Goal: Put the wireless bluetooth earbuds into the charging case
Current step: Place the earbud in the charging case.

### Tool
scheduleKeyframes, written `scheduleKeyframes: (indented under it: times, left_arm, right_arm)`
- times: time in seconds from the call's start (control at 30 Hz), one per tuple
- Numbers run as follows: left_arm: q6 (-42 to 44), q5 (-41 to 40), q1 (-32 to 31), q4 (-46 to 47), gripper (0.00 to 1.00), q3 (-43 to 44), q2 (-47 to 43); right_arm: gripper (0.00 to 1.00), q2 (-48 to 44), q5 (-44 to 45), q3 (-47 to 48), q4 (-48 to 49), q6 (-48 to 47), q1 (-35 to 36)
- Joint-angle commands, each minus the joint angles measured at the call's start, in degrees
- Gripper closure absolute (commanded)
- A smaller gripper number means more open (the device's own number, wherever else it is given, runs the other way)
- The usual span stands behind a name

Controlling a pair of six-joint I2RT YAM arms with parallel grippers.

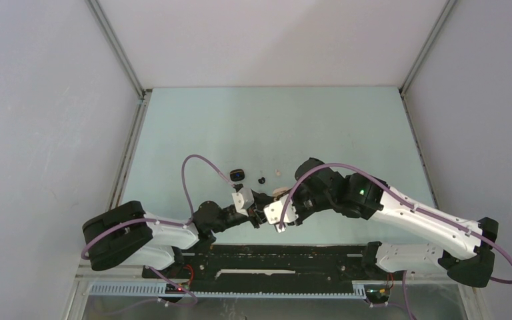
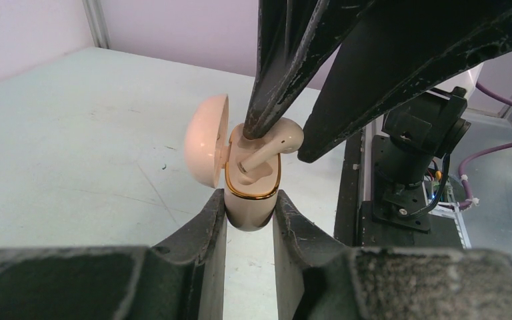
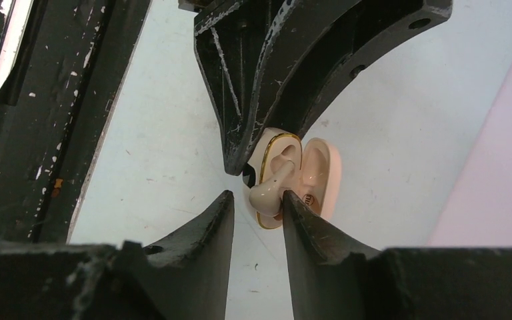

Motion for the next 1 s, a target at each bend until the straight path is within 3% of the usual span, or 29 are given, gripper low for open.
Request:
scheduleKeyframes:
  times: [0.0, 0.57, 0.97]
  left_arm:
    - [-0.17, 1.09, 0.0, 2.75, 1.0, 1.94, -0.94]
    - [0.07, 1.7, -0.03, 1.98, 1.0, 2.12, -0.91]
    - [9.24, -3.2, -0.5, -9.58, 1.0, 3.18, -4.58]
  right_arm:
    - [0.65, -0.15, 0.46, -0.03, 3.15, 1.33, 0.15]
    - [0.83, -0.1, -0.24, 0.09, 3.3, 3.02, -0.51]
    - [0.94, 4.26, -6.07, 9.42, -9.55, 10.8, -3.59]
